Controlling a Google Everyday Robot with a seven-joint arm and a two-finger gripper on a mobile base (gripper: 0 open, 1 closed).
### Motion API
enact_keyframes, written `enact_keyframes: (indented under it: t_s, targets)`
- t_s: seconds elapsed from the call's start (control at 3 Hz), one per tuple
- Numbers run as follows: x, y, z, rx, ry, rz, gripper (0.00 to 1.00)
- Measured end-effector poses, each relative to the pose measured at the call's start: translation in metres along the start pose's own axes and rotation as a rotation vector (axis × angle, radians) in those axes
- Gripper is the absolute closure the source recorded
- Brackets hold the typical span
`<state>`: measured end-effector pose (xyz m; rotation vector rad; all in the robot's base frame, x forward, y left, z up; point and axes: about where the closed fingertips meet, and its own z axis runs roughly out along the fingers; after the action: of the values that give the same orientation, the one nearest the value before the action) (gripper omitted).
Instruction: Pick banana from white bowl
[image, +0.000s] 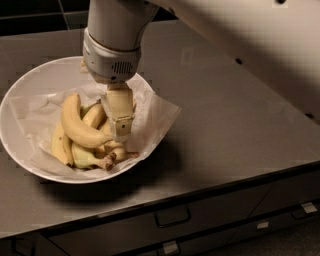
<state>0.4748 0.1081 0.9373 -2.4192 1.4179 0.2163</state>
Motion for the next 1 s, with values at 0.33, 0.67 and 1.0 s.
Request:
enact_keyframes:
  t_s: [0.33,0.67,1.0]
  targets:
    - [-0.006,0.000,0.004,0.013,-0.012,-0.002,0.00]
    - [-0.020,0.001,0.007,0.027,-0.004,0.004,0.00]
    - [-0.022,0.004,0.007,0.057,-0.002,0.047,0.00]
